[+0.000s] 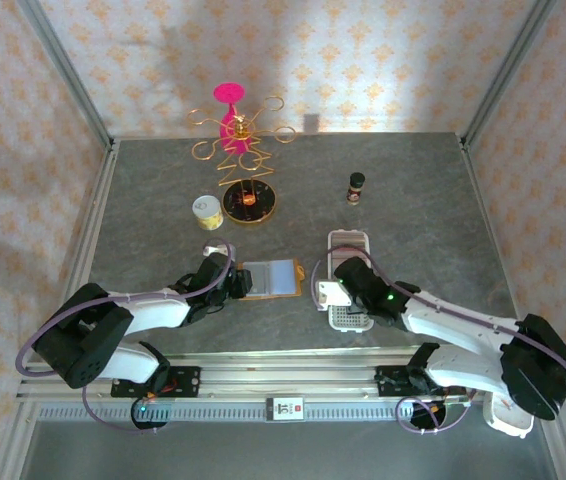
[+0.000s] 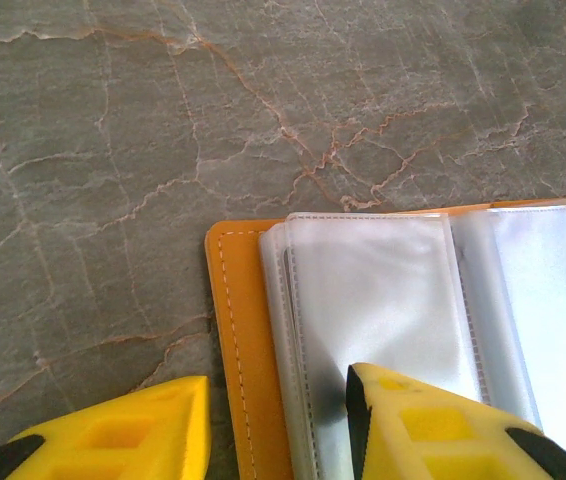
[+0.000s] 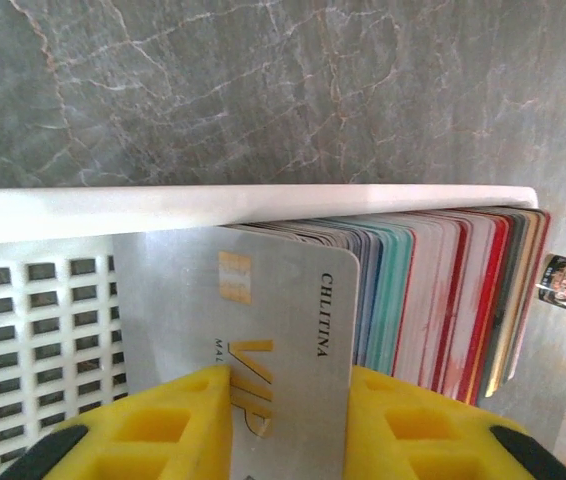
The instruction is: Put the credit cards into the card holder
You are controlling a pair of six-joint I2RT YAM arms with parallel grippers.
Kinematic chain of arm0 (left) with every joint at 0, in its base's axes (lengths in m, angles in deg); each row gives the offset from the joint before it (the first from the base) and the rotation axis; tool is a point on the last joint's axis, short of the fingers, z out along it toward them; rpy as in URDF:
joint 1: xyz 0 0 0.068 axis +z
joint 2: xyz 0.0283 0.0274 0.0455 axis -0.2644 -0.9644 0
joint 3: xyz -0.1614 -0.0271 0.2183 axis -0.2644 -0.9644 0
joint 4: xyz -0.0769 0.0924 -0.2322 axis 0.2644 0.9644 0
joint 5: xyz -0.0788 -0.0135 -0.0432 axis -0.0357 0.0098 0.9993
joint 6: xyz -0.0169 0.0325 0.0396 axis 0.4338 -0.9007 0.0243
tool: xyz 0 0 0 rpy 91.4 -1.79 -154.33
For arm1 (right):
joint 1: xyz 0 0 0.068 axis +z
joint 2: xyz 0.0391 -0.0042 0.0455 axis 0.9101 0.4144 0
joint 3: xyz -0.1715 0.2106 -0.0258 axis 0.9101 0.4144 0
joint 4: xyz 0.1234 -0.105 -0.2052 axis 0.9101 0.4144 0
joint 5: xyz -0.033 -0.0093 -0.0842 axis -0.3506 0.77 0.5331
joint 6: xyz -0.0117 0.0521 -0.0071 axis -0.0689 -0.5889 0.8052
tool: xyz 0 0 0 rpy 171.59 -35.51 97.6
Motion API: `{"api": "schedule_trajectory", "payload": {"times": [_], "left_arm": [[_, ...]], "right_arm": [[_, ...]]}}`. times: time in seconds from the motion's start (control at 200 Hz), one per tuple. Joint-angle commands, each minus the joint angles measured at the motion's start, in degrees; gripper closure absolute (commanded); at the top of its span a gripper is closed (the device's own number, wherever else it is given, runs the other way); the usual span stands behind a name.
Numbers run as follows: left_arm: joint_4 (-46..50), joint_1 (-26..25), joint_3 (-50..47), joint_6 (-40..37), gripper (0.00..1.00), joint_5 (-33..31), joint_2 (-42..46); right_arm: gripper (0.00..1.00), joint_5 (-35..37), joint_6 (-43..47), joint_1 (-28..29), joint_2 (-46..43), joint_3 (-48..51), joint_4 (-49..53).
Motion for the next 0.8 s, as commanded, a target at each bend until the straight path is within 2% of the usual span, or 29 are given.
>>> {"api": "schedule_trajectory", "payload": {"times": [0.0,0.465,0.581,0.791], "left_arm": [[-0.61,-0.71,0.95,0.7,0.62,8.15,-3.29],[-0.57,-0.71,1.14,0.74,0.62,7.96,-3.81],[-0.64,-0.71,1.13,0.72,0.62,7.99,-3.69],[-0.54,-0.71,1.13,0.83,0.62,7.76,-3.73]], "right_arm": [[0.7,2.47,-0.42,-0.2,-1.57,-0.17,0.34],[0.83,3.12,-1.79,-0.2,-2.88,-1.89,2.98],[0.89,3.23,-2.26,-0.2,-3.94,-2.41,4.75],[0.9,1.76,-3.5,-0.2,-6.62,-3.65,8.6]]}}
